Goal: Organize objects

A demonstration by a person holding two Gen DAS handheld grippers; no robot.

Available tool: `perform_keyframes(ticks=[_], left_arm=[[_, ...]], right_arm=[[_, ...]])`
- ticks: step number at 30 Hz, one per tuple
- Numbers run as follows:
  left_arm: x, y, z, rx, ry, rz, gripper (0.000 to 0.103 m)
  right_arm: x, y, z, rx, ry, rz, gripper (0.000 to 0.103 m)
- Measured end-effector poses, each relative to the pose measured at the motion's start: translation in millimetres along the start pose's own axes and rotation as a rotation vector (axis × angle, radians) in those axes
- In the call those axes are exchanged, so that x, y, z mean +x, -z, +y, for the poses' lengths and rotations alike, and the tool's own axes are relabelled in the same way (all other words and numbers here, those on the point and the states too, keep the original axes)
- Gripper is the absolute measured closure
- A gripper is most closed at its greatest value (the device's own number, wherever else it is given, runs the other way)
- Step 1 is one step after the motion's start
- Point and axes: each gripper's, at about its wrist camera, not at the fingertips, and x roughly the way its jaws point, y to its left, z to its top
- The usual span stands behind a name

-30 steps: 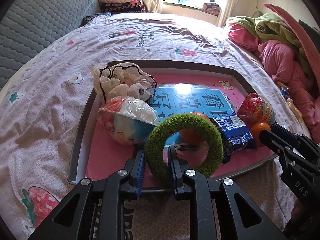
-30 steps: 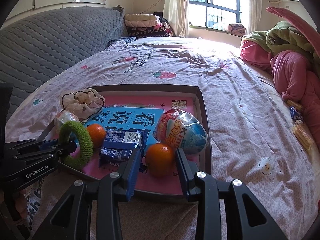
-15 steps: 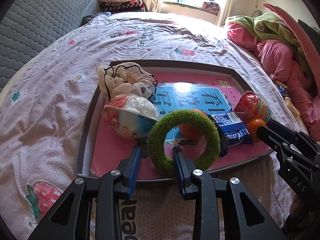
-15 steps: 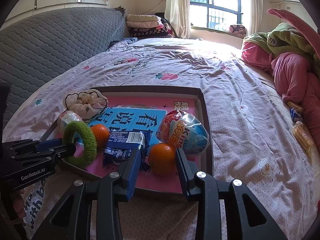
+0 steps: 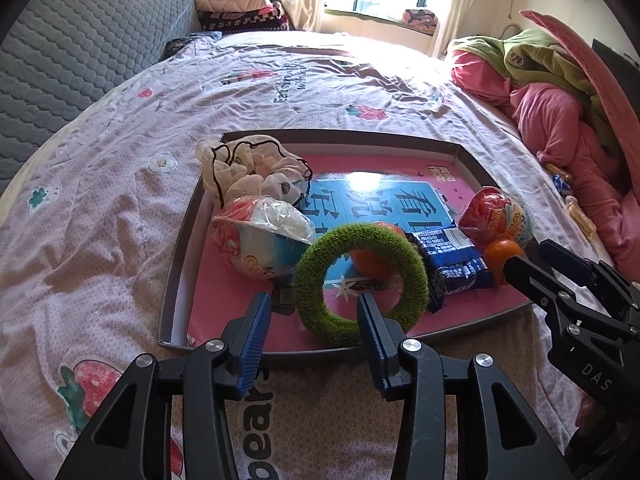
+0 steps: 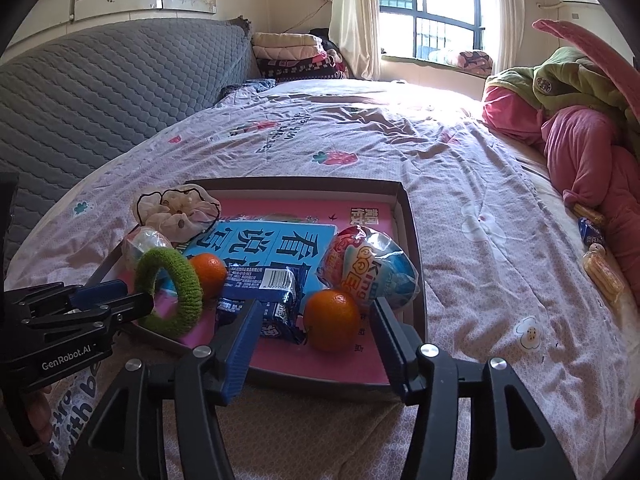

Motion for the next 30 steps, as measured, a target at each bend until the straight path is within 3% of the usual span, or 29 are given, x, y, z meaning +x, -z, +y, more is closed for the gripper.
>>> perform_keyframes(ticks=[15, 30], left_arm=[[-31, -8, 4, -0.032, 0.011, -0.087, 0.034], [-86, -15, 8, -0.035, 0.007, -0.201, 0.029]], right_arm=[[-19, -4, 14, 0.007, 0.012, -0.038, 0.038], [-60, -20, 37, -0.007, 0.023, -0.105, 0.031]])
